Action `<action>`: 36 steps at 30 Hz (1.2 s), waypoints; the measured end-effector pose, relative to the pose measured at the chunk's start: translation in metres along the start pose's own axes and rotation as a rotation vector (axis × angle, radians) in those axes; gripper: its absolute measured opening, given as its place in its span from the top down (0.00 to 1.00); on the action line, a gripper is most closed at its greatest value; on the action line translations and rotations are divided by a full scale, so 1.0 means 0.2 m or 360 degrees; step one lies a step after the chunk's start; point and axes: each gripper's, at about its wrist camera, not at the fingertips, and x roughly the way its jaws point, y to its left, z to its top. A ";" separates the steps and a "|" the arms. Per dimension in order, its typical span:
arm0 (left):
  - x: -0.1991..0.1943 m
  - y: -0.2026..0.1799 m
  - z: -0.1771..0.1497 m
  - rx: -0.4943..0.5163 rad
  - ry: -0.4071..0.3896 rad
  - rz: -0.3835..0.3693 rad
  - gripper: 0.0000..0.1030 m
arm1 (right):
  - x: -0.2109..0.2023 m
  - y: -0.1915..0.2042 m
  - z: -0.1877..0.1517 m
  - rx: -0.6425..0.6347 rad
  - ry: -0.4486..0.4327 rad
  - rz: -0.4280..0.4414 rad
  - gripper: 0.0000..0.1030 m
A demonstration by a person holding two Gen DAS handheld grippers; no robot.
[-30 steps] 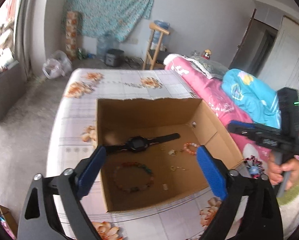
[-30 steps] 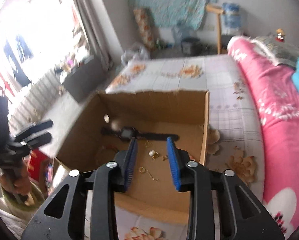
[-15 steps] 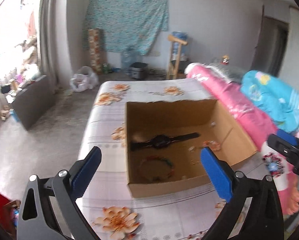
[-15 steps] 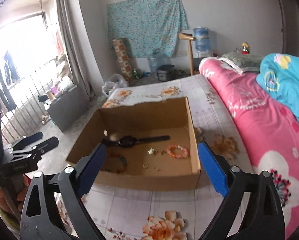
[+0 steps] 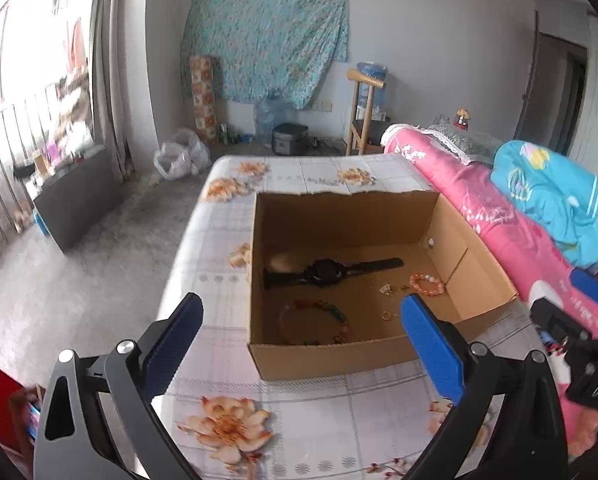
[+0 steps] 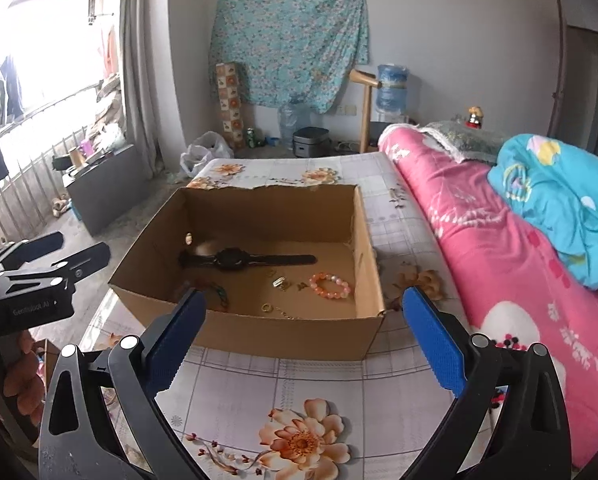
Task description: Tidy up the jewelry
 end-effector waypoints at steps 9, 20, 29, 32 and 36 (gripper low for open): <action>0.27 -0.01 -0.11 -0.0085 0.0414 0.0104 0.05 | 0.28 0.01 -0.08 -0.0003 0.0360 0.0014 0.08; 0.42 -0.06 -0.16 -0.0058 0.0523 0.0188 0.05 | 0.45 -0.01 -0.11 0.0071 0.0541 0.0023 0.08; 0.49 -0.11 -0.18 -0.0010 0.0600 0.0181 0.05 | 0.50 -0.04 -0.10 0.0097 0.0573 0.0029 0.08; 0.50 -0.13 -0.17 0.0002 0.0601 0.0183 0.05 | 0.51 -0.03 -0.09 0.0082 0.0577 0.0041 0.08; 0.51 -0.13 -0.17 0.0000 0.0609 0.0172 0.05 | 0.52 -0.02 -0.09 0.0055 0.0582 0.0029 0.07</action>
